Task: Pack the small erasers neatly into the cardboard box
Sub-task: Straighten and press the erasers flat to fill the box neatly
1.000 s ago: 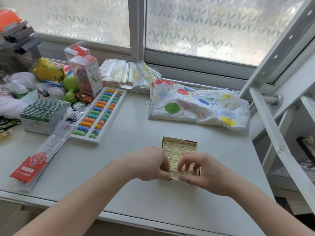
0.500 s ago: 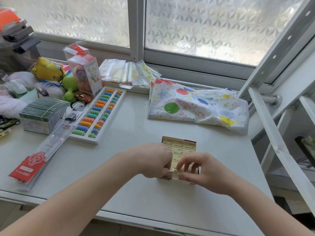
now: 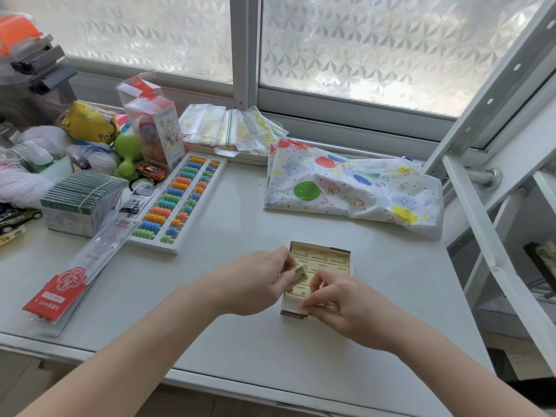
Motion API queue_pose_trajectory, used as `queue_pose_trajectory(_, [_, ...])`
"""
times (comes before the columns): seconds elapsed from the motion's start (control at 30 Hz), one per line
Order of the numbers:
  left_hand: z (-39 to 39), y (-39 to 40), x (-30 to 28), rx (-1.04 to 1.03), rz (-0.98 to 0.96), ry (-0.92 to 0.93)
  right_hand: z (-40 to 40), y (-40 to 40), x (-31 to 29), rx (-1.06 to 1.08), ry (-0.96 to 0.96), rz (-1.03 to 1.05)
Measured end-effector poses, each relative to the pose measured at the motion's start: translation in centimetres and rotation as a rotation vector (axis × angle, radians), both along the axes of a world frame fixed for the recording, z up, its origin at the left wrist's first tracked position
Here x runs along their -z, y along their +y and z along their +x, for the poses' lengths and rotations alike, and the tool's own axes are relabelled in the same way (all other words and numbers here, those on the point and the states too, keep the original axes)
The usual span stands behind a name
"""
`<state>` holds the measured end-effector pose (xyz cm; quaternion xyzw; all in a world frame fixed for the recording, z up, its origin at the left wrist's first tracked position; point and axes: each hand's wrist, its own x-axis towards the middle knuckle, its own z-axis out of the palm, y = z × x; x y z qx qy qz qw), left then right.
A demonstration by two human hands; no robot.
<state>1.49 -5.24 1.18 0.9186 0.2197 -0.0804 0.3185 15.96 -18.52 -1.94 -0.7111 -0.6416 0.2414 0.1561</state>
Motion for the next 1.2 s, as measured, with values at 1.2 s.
queue_pose_trajectory(1.2, [-1.3,-1.2,1.2,-0.464,-0.549,-0.394,-0.9,-0.6,-3.4,0.461,0.285,0.33])
